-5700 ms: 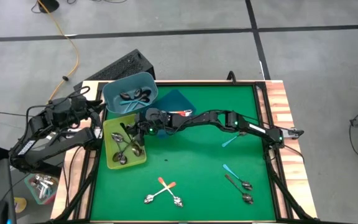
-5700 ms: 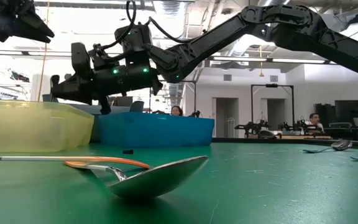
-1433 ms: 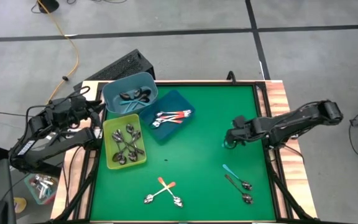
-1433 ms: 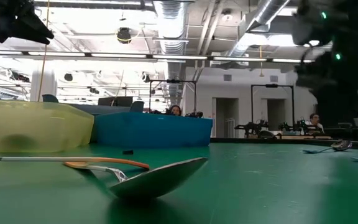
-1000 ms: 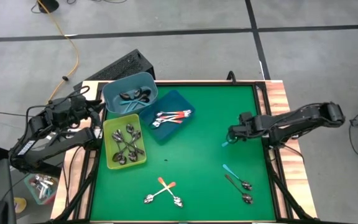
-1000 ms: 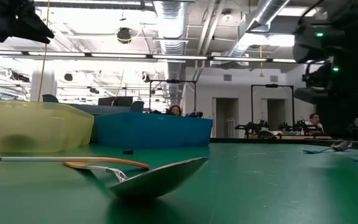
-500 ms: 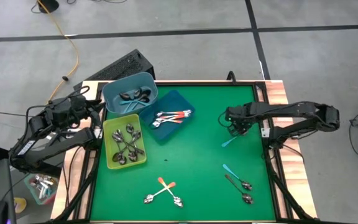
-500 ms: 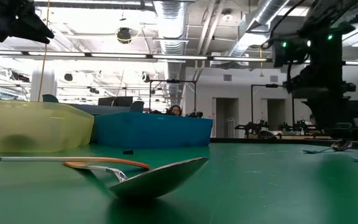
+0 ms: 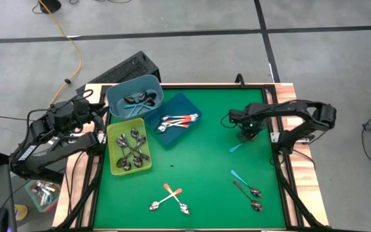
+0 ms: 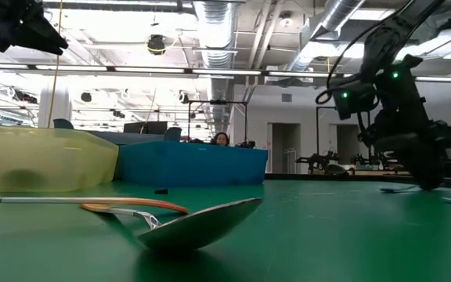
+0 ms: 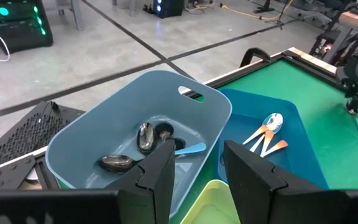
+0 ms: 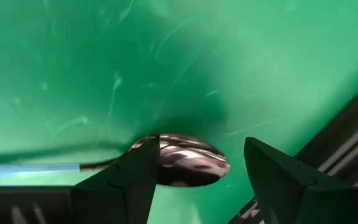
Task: Sort silverware by color (type)
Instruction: Put the blue spoon into the light blue bin
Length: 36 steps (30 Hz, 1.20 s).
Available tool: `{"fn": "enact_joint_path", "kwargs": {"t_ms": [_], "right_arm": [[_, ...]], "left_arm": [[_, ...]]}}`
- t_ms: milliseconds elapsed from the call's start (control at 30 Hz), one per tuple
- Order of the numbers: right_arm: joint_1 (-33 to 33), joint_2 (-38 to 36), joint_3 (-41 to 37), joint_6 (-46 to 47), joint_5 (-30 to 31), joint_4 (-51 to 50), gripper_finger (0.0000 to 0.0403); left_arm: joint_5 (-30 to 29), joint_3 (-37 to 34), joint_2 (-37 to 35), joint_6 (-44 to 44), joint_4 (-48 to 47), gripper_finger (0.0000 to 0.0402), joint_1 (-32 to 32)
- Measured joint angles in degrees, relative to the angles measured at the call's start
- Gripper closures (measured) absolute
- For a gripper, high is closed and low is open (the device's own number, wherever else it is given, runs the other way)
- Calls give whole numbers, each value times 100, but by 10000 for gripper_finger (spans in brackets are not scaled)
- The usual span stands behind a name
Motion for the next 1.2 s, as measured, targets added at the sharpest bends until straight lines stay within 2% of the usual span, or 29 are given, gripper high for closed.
{"fn": "enact_joint_path", "kwargs": {"t_ms": [367,500,800,1000,1200], "right_arm": [[-14,584,17,-481,-839,15,171],[-7,612,17,-480,-876,53,208],[-1,621,2,-504,-931,128,329],[0,625,-9,-332,-841,181,390],[119,627,73,-94,-607,277,396]], "left_arm": [[0,0,0,53,-36,280,-1],[0,0,0,98,-35,280,-2],[2,0,0,93,-31,280,-1],[1,0,0,91,-28,280,-1],[-2,0,0,89,-20,280,-2]]}}
